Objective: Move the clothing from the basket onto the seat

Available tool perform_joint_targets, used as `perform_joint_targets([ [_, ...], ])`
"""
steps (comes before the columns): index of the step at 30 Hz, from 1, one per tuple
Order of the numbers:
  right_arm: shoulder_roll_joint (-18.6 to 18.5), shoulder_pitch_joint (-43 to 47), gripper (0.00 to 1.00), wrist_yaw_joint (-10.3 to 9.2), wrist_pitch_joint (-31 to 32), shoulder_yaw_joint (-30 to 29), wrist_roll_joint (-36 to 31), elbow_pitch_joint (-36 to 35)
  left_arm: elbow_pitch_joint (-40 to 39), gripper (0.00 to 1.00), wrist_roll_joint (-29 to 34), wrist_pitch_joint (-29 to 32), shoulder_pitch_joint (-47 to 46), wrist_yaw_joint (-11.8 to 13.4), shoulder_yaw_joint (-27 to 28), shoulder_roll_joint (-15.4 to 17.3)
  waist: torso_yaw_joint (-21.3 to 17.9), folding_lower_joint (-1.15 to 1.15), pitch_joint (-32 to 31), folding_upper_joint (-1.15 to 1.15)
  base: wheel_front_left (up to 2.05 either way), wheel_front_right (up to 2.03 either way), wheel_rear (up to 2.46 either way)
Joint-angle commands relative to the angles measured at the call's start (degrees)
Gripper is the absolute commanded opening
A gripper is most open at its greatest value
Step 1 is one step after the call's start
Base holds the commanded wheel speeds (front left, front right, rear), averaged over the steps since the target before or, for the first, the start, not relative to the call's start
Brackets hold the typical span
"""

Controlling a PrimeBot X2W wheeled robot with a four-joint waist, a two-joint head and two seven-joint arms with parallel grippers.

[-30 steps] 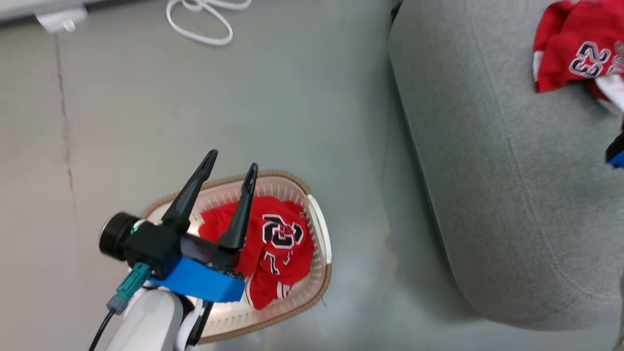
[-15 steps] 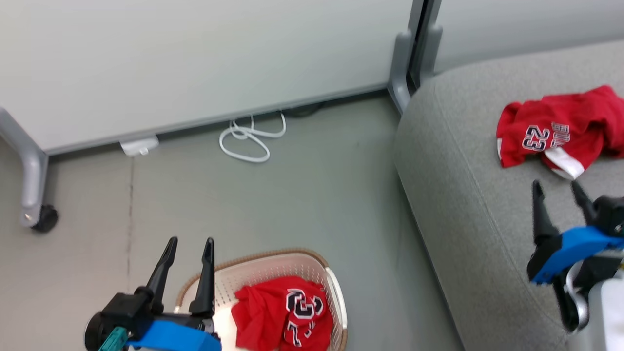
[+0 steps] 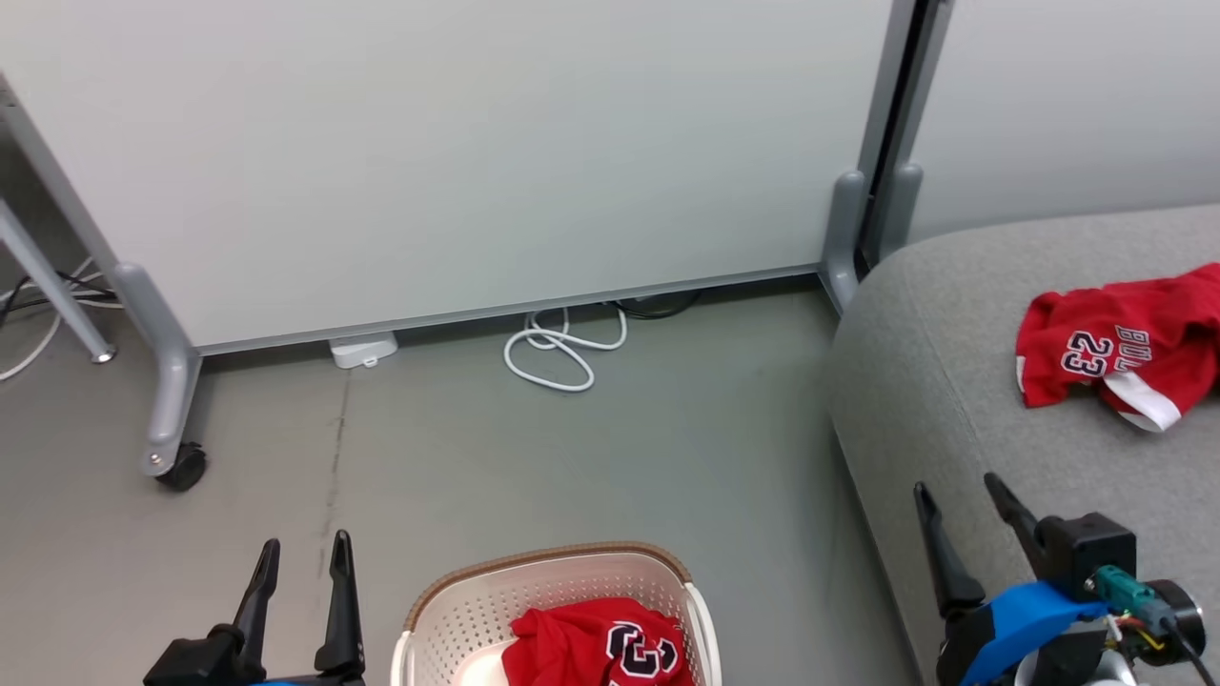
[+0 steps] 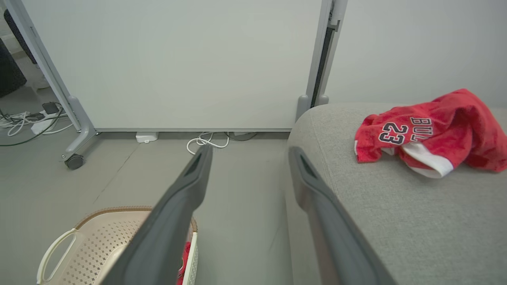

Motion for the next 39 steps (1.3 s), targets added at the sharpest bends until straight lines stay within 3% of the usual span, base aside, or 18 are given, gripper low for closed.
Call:
perform_joint_targets([
  [1, 0.1, 1.7, 1.00, 0.01, 0.2, 0.8, 0.1, -0.6, 0.5, 1.00, 0.8, -0.3, 0.7, -0.1, 0.5, -0.2, 1.3, 0.01, -0.7, 0.00, 0.00, 0.00, 0.00],
  [20, 0.2, 4.0, 1.00, 0.02, -0.8, 3.4, 3.5, -0.9, 1.4, 1.00, 2.1, -0.3, 2.1, -0.2, 2.3, -0.4, 2.6, 0.01, -1.3, 0.00, 0.00, 0.00, 0.00],
  [39, 0.2, 2.3, 1.00, 0.02, -1.3, 6.3, 3.1, -1.7, 2.6, 1.00, 1.2, -0.3, 1.1, -0.2, 0.0, -0.1, -0.1, 0.01, 1.0, 0.00, 0.00, 0.00, 0.00],
])
